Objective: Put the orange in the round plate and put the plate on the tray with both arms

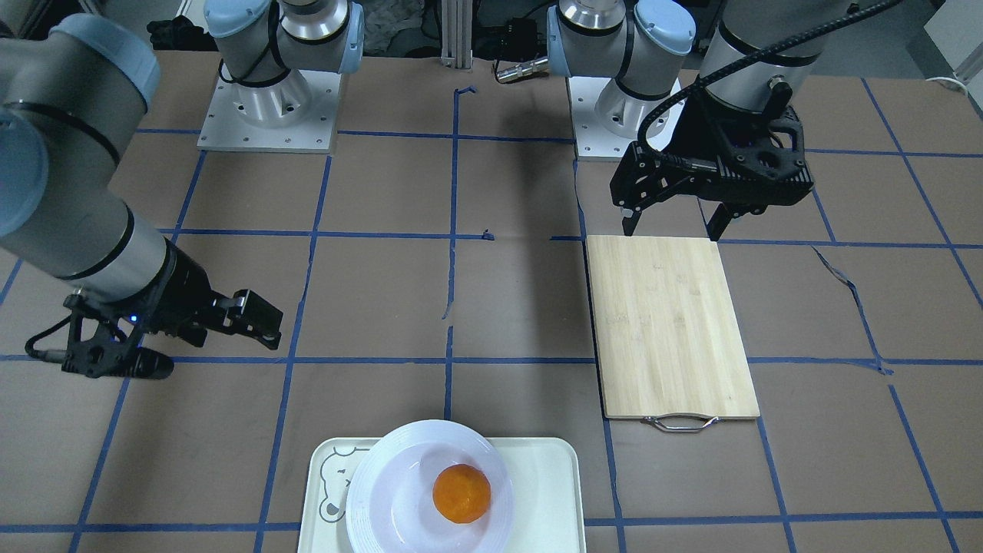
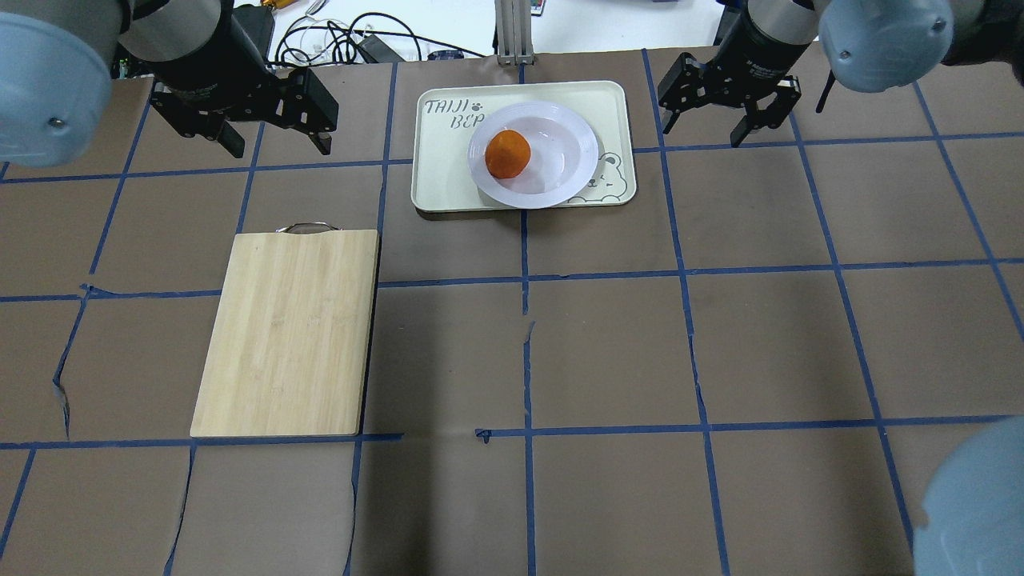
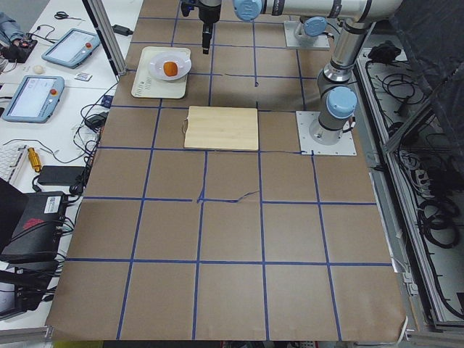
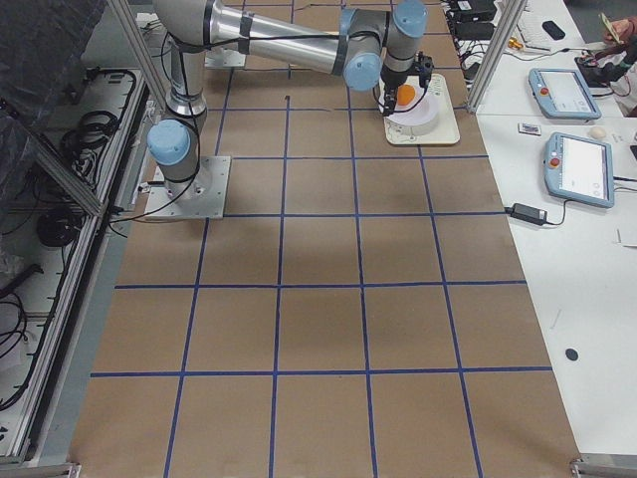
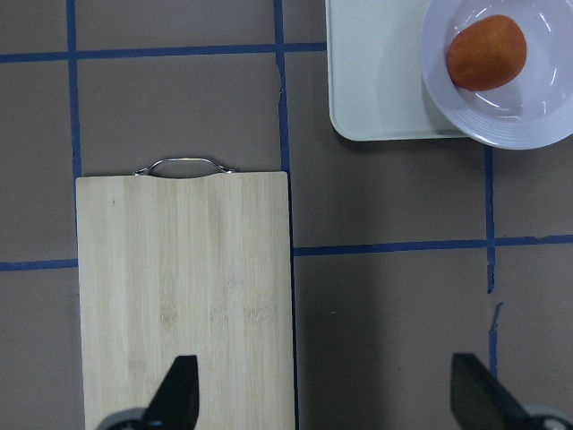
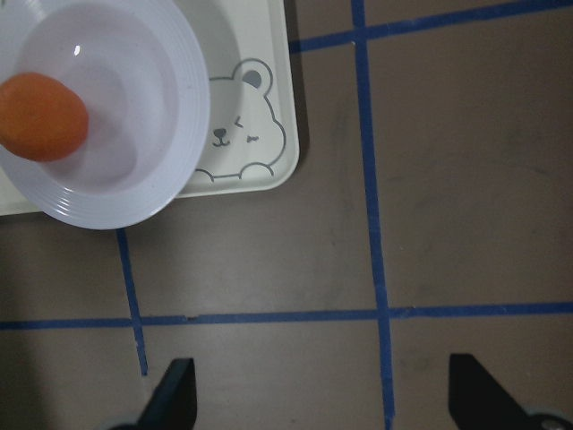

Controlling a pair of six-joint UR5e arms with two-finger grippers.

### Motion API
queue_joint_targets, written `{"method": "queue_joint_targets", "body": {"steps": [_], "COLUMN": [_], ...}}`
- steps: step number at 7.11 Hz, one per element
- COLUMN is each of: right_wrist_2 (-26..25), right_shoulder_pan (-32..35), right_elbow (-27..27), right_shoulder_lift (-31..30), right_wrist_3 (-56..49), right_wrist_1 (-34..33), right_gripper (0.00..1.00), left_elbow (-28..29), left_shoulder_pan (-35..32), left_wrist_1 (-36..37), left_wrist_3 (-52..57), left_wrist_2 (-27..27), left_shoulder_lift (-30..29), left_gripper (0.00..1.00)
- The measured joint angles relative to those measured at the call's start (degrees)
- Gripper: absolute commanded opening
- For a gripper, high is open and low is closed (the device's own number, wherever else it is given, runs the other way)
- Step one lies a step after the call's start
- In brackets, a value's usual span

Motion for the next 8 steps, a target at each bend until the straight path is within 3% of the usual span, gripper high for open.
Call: {"method": "queue_joint_targets", "body": {"steps": [4, 8], "right_wrist_2": [-5.29, -6.3], "right_shoulder_pan": [2.22, 3.31], "right_elbow": [4.23, 3.77], "right_shoulder_lift": [-12.43, -14.15], "right_wrist_3": [4.48, 4.24], "right_wrist_1": [11.26, 12.99], "right_gripper": [1.0, 1.0], "left_elbow": [0.0, 0.0], "left_shoulder_pan": [0.0, 0.0], "left_wrist_1": [-0.02, 0.0], "left_wrist_3": [-0.04, -0.06], "left_wrist_2": [0.0, 0.0], "left_shoulder_lift": [0.0, 0.0], "left_gripper": [1.0, 1.0]}}
